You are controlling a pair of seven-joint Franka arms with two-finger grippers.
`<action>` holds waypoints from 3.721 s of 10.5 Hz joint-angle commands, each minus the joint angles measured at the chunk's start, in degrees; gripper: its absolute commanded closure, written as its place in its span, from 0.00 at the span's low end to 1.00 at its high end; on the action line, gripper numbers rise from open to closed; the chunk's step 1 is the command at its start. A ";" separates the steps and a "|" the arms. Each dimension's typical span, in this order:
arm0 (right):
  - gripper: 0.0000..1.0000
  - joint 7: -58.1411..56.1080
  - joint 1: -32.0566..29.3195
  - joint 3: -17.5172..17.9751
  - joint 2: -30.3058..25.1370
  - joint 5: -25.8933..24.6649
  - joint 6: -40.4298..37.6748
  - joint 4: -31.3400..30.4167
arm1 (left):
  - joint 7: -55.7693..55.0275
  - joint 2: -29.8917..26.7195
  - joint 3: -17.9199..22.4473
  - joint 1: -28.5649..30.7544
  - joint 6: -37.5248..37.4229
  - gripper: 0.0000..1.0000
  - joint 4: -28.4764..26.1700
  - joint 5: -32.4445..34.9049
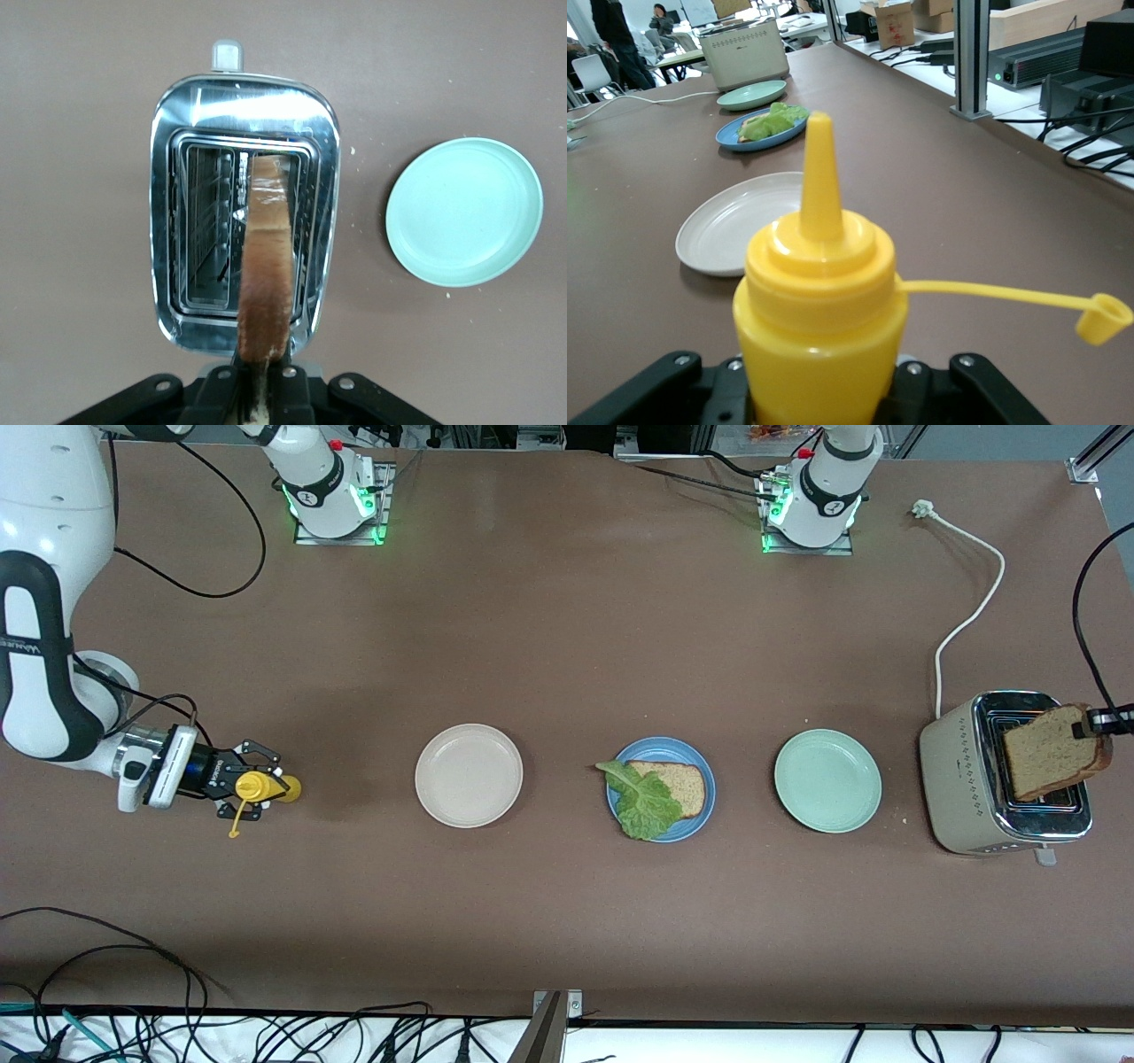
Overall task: Make sandwich in blue plate with both arms
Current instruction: 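Lift the bread slice from the toaster and carry it over the blue plate, then lower the bread onto the lettuce while the right gripper releases the bottle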
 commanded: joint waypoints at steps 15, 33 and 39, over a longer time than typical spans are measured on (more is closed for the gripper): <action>1.00 -16.02 -0.56 -2.01 8.07 5.60 -4.66 0.63 | -3.92 3.40 1.14 -11.37 -9.43 1.00 -4.16 -36.15; 0.00 -11.56 -0.64 -6.48 8.16 4.90 -7.74 2.39 | 10.31 25.02 1.14 -27.73 11.32 1.00 -4.08 -64.32; 0.01 3.62 -0.20 -12.01 6.23 -6.15 -7.82 8.69 | 10.22 27.13 2.01 -26.59 11.32 0.60 -4.08 -64.05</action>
